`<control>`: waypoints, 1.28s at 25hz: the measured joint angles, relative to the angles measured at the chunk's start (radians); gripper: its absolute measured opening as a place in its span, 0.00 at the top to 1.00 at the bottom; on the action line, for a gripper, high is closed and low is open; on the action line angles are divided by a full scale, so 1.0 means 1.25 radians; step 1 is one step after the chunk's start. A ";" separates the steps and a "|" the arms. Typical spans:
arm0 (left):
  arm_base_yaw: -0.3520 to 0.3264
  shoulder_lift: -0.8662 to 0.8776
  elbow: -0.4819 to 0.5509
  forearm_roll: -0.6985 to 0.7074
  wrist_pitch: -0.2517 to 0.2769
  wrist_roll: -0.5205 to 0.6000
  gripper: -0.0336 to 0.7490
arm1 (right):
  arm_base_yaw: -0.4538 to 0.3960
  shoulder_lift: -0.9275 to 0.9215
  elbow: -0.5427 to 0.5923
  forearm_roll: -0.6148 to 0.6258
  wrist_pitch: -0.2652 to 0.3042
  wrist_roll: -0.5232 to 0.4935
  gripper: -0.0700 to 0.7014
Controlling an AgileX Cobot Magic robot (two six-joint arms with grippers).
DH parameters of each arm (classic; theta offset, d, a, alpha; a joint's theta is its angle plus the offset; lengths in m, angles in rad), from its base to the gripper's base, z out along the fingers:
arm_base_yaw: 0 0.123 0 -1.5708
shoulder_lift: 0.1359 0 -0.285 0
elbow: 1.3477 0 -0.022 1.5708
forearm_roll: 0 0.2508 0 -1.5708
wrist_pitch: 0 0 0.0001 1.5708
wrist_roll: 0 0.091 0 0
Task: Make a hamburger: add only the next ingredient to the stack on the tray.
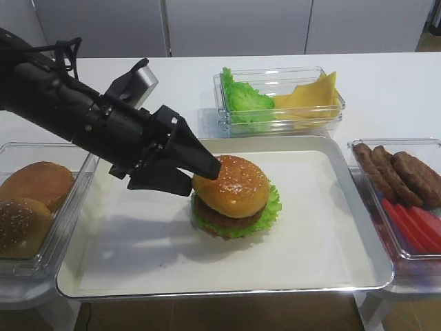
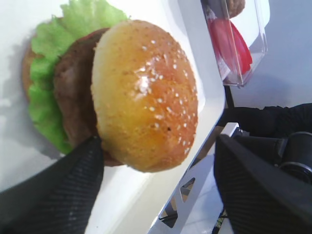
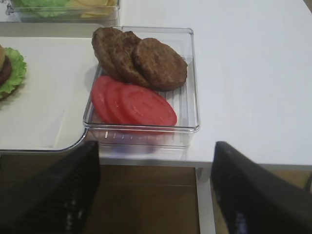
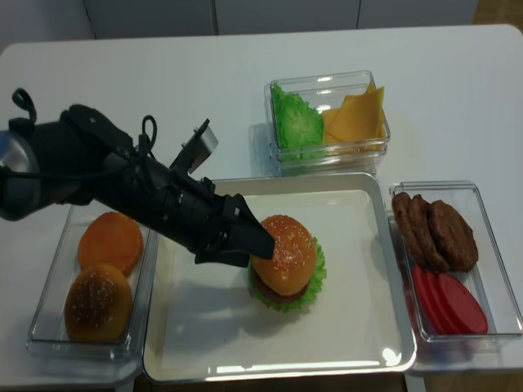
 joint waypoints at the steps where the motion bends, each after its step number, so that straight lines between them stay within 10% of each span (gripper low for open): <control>1: 0.000 0.000 0.000 0.002 0.000 0.000 0.29 | 0.000 0.000 0.000 0.000 0.000 0.000 0.20; 18: 0.000 -0.011 -0.039 0.087 -0.049 -0.045 0.29 | 0.000 0.000 0.000 0.000 0.000 0.000 0.20; 32: 0.000 -0.246 -0.120 0.743 -0.041 -0.498 0.33 | 0.000 0.000 0.000 0.000 0.000 0.000 0.20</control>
